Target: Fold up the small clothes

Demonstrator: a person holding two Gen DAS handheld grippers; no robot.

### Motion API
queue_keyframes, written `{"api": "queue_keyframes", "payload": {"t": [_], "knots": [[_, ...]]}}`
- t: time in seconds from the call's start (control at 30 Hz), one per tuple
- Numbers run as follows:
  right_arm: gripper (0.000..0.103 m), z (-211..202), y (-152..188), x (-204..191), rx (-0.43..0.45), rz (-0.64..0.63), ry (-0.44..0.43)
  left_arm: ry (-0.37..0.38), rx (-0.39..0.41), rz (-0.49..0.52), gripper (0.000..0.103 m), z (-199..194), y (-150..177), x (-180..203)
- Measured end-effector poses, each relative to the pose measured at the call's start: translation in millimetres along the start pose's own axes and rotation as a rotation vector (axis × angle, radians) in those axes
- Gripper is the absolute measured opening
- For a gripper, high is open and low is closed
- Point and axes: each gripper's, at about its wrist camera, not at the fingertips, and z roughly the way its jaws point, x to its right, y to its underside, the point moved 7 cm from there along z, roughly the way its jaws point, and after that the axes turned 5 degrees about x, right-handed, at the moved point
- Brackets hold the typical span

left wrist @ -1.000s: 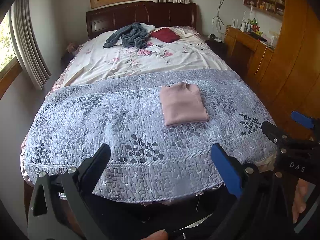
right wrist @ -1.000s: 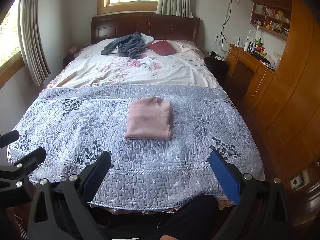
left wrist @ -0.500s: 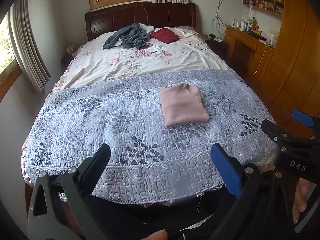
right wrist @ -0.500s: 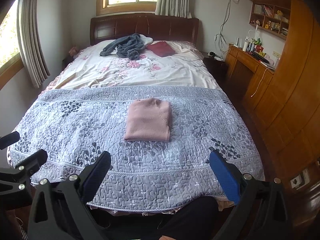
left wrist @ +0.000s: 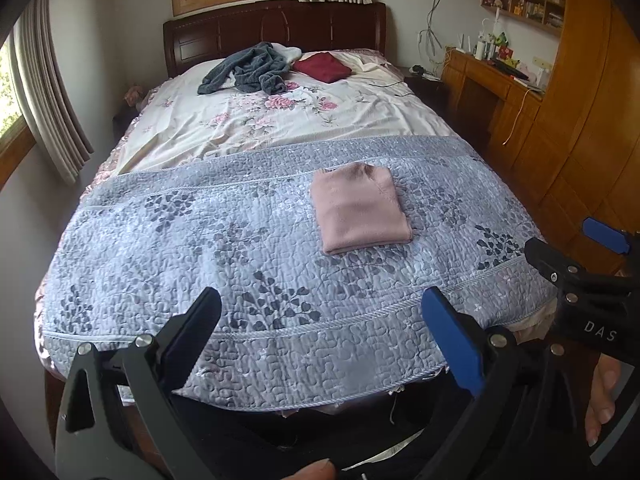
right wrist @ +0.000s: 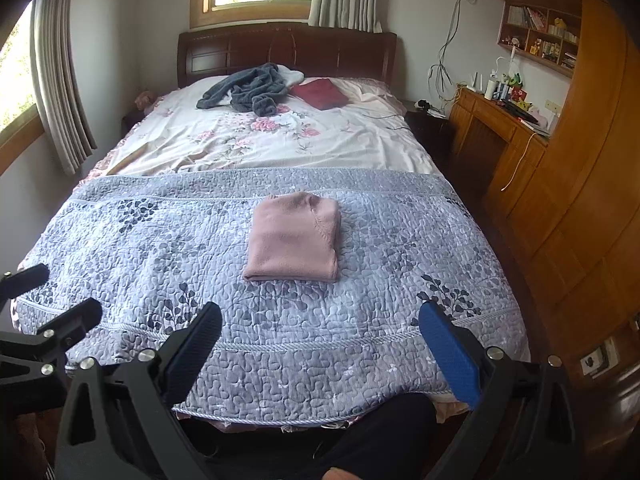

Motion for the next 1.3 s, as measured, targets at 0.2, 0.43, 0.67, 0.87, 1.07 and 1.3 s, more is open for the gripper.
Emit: {"api": "queue_keyframes", "payload": {"t": [0.2, 0.43, 0.67, 0.87, 1.07, 1.3], "knots": [[0.099, 99.3, -11.6, 16.3, 0.014, -0.012, -0.211, 0.254, -0.191, -0.175, 0.1, 168.3, 12.4, -46.3], [0.095, 339.7, -28.8, 76.5, -0.312, 0.327, -0.416, 0.427, -0.39, -0.468, 0.099, 397.9, 11.4, -107.9], [0.086, 523.3, -38.7, 96.1, -0.503, 0.661, -0.66, 0.592, -0.471, -0.566, 0.099, 500.0, 15.7, -106.8], [0.087, 579.3, -23.9, 80.7, -0.573, 0.537, -0.633, 0.775, -0.456, -0.554, 0.099, 509.8, 23.4, -95.5], [0.092, 593.0, -28.5, 60.8, -0.563, 0.52, -0.725, 0.881, -0.474, -0.521, 0.099, 512.0, 23.5, -59.3], [0.053, 586.5, -27.2, 51.7, -0.578, 0.544, -0.753, 0.737, -0.543, -0.543, 0.043, 515.8, 31.4, -53.4]]}}
